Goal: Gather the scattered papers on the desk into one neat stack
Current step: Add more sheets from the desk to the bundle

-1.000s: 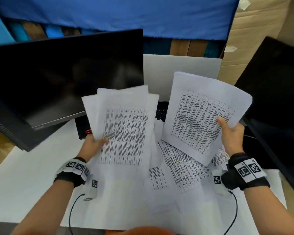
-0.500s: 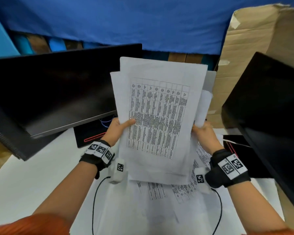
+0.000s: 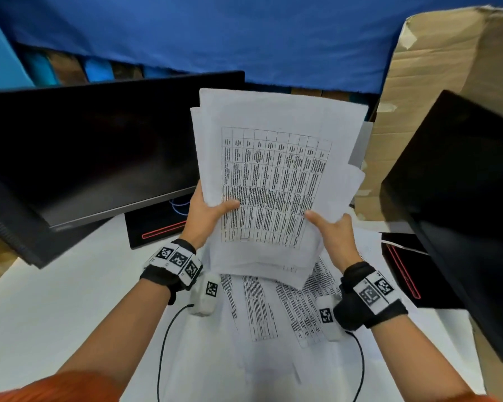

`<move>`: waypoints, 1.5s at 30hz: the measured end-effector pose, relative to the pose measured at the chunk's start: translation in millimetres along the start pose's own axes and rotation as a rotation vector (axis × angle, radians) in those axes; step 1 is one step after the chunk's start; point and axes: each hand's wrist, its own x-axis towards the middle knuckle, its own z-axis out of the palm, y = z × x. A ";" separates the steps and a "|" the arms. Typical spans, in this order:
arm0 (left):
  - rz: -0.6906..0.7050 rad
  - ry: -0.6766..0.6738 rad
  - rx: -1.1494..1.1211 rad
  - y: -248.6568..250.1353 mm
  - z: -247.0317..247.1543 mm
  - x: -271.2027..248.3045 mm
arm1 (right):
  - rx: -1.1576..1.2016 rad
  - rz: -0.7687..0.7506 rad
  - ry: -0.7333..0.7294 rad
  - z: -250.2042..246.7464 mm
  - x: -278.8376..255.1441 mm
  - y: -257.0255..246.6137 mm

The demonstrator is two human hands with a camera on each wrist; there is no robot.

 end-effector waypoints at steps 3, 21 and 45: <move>-0.047 -0.116 0.043 -0.7 -0.4 -7.7 | -0.060 -0.001 -0.094 -1.2 0.6 6.5; -0.126 -0.142 0.080 -0.8 0.9 -35.6 | -0.147 0.056 -0.145 -0.5 3.7 15.5; -0.173 -0.071 0.165 -28.9 -30.6 -28.2 | -1.269 0.844 0.138 -142.5 5.8 152.6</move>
